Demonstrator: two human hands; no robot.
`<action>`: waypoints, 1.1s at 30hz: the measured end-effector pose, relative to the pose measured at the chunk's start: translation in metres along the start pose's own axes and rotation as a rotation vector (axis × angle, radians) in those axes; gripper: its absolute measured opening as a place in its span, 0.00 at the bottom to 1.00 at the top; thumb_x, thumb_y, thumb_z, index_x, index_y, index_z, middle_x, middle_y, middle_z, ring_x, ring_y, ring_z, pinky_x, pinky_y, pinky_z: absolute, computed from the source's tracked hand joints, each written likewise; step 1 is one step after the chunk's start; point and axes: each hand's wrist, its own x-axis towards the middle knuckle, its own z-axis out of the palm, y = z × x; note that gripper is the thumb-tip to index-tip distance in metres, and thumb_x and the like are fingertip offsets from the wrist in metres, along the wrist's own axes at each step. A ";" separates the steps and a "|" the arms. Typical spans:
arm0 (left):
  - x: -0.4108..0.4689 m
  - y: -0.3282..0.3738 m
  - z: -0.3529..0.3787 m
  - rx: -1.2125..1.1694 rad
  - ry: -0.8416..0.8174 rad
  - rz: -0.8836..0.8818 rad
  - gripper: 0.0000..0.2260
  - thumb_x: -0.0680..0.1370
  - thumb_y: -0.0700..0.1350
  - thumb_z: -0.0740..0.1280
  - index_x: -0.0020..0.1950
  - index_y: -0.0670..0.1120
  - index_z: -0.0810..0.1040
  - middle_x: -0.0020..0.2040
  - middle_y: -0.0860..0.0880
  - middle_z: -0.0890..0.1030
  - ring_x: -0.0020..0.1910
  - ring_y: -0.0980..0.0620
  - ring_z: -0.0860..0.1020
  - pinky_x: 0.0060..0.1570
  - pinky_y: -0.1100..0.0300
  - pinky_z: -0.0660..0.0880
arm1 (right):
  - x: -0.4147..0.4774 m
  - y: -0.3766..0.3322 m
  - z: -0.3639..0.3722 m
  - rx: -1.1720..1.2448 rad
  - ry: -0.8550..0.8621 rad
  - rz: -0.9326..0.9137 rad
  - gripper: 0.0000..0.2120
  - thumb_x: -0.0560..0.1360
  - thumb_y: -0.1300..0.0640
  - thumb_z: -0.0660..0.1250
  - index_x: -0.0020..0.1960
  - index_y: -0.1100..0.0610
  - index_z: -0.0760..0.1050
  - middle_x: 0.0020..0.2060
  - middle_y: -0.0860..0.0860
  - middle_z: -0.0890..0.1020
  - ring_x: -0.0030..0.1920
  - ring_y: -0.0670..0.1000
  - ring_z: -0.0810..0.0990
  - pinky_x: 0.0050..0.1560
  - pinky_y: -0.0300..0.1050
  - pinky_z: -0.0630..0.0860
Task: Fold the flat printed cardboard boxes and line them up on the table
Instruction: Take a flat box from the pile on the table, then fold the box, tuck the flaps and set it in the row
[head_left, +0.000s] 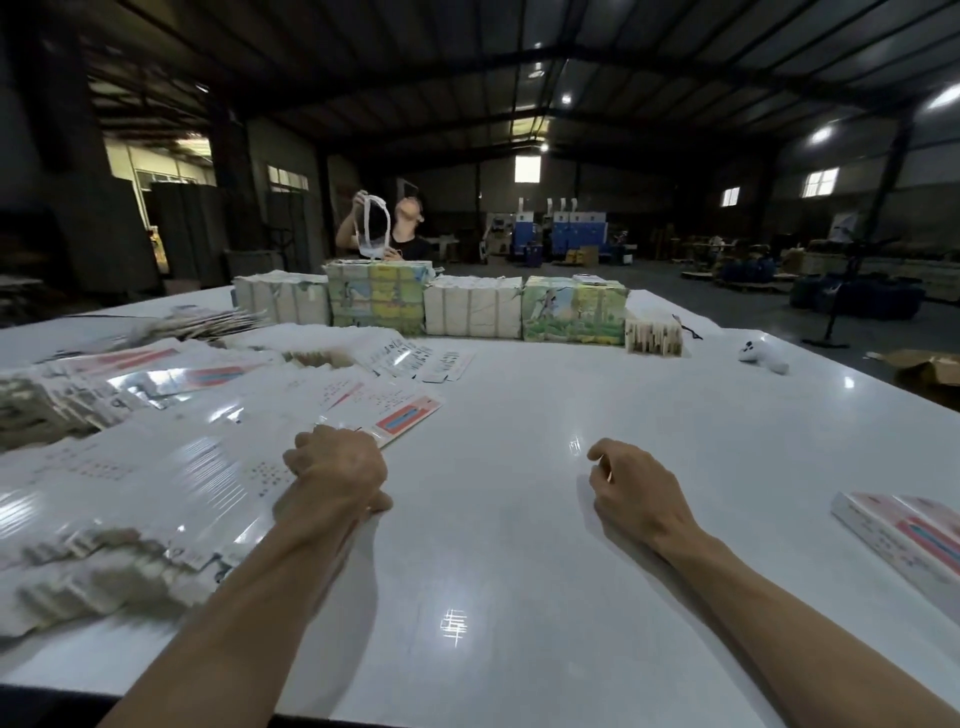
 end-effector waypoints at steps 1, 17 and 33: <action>0.002 -0.002 0.000 0.004 -0.004 0.000 0.36 0.69 0.65 0.79 0.70 0.48 0.74 0.65 0.45 0.75 0.65 0.45 0.73 0.58 0.54 0.71 | 0.000 0.001 0.000 0.011 -0.003 0.000 0.14 0.82 0.58 0.59 0.64 0.53 0.78 0.52 0.47 0.83 0.54 0.50 0.80 0.52 0.45 0.72; 0.005 0.040 -0.027 -1.056 -0.087 0.419 0.12 0.75 0.51 0.79 0.49 0.43 0.85 0.39 0.48 0.87 0.32 0.53 0.85 0.29 0.63 0.77 | -0.002 -0.007 -0.005 0.185 0.016 0.009 0.13 0.82 0.59 0.60 0.64 0.52 0.77 0.45 0.44 0.81 0.43 0.47 0.82 0.47 0.46 0.75; -0.036 0.149 0.050 -1.386 -0.547 0.690 0.16 0.72 0.58 0.75 0.48 0.46 0.85 0.43 0.44 0.88 0.38 0.46 0.87 0.37 0.62 0.81 | 0.010 -0.013 -0.015 0.492 0.112 -0.144 0.14 0.86 0.56 0.62 0.69 0.52 0.78 0.67 0.51 0.74 0.67 0.48 0.73 0.63 0.41 0.76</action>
